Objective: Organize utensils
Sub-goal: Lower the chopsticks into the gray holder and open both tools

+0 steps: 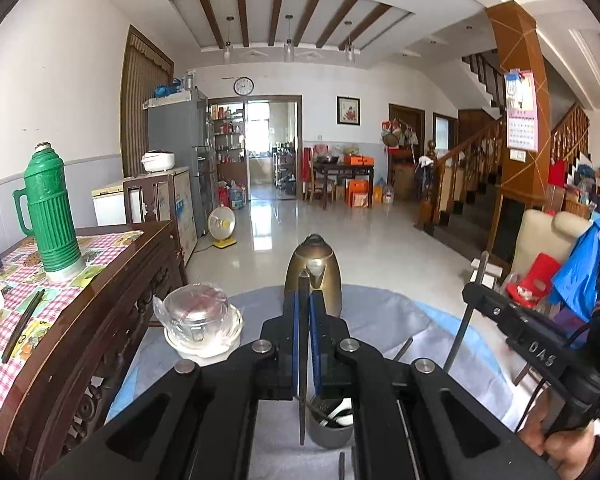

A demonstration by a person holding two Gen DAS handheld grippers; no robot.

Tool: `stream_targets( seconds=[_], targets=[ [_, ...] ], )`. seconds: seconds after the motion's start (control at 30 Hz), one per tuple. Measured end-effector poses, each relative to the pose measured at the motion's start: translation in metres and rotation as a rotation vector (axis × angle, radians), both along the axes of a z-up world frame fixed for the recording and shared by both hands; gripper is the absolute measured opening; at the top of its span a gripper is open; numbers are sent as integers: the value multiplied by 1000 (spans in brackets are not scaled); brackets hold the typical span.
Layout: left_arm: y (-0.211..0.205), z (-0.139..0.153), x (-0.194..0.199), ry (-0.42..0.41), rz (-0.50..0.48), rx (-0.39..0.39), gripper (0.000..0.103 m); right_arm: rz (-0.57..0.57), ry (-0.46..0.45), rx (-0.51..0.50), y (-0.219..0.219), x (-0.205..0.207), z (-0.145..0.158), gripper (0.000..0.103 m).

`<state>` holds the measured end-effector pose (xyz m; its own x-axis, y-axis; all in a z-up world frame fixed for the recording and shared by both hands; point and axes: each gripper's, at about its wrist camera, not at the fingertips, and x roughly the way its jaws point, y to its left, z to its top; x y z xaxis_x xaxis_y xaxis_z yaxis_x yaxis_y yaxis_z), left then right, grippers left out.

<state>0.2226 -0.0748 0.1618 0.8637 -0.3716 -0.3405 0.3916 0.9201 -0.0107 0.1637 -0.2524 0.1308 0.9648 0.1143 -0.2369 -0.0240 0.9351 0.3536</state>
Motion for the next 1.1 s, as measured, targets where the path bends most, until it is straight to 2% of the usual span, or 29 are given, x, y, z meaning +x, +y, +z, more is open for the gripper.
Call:
stream_targets(
  seconds=[0.27,0.5,0.67,0.8,0.93,1.1],
  targets=[
    [-5,0,12,-10,10,-79,5,-92,-113,9,0,10,-4,6],
    [-10,-22,29,16,33,-132,5,-188,-175,-44,12,32,-16,6],
    [-11,-41,39,42,55,-157,5,-225,-166,-42,18,51,-28,6],
    [-12,-58,49,77,76,-155,5,-239,-134,-80,25,65,-37,6],
    [-13,-73,55,113,80,-150,5,-227,-104,-120,29,70,-47,6],
    [-13,-83,56,149,66,-129,5,-174,-22,-94,22,81,-63,6]
  ],
)
